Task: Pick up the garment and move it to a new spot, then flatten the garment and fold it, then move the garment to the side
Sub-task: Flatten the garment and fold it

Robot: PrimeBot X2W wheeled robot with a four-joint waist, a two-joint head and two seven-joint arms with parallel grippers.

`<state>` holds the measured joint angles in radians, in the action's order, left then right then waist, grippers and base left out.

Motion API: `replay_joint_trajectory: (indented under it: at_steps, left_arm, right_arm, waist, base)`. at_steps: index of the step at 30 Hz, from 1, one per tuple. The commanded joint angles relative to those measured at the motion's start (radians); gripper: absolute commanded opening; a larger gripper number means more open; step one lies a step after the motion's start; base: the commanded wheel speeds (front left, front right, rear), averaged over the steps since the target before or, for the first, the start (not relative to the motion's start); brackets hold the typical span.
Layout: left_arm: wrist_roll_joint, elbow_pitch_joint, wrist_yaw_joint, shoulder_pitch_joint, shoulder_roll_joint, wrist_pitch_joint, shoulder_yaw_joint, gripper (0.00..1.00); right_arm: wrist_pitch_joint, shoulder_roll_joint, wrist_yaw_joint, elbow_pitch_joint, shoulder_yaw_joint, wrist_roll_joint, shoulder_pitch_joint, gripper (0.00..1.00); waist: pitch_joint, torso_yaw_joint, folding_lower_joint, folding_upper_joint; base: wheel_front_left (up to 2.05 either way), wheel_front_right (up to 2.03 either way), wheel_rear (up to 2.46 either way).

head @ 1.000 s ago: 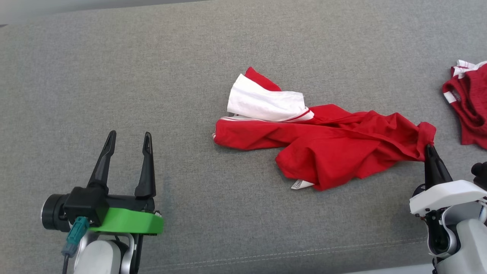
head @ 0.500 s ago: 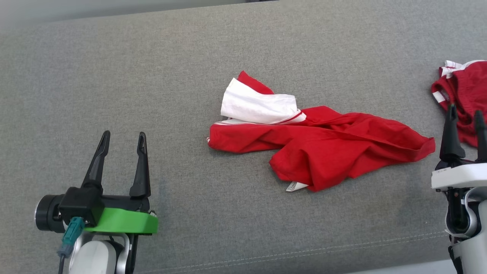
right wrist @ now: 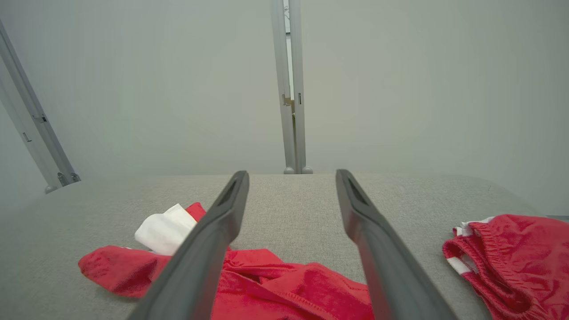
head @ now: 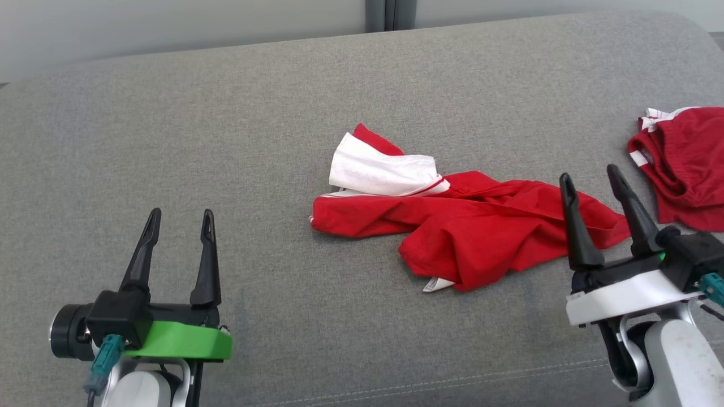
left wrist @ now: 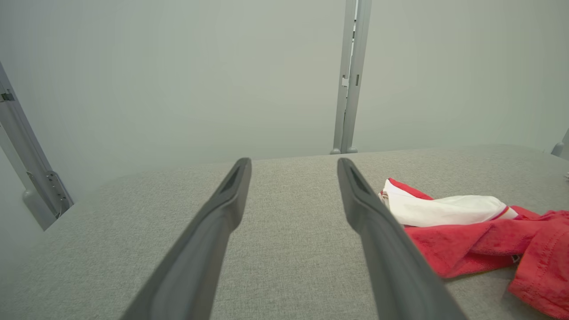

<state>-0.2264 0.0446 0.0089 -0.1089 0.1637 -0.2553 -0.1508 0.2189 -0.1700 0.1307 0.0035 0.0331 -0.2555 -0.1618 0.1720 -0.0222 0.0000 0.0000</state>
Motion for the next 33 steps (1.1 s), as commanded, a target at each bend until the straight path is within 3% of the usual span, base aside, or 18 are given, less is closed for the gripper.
replay_joint_trajectory:
  at_steps: [1,14,25,33]
  left_arm:
    - [-0.002,-0.001,0.006,0.018,0.008,0.002,0.003,1.0]
    - [-0.015,0.007,0.021,0.061,0.025,0.013,0.007,1.0]
    - [-0.019,0.014,0.026,0.069,0.028,0.014,-0.003,1.0]
    - [-0.025,0.01,0.024,0.041,0.013,0.008,-0.022,1.0]
  right_arm:
    - [-0.017,0.008,0.0,-0.019,0.018,0.033,0.043,1.0]
    - [-0.072,0.056,0.0,-0.064,0.054,0.145,0.197,1.0]
    - [-0.088,0.075,0.0,-0.09,0.046,0.146,0.21,1.0]
    - [-0.145,-0.011,0.0,-0.049,0.14,0.154,0.13,1.0]
  waist:
    - [-0.014,-0.001,0.0,0.0]
    - [-0.063,-0.008,0.0,0.0]
    - [-0.068,0.008,0.0,0.0]
    - [-0.042,0.075,0.0,0.0]
  base:
    - [0.0,0.0,0.0]
    - [0.0,0.0,0.0]
    - [0.0,0.0,0.0]
    - [0.0,0.0,0.0]
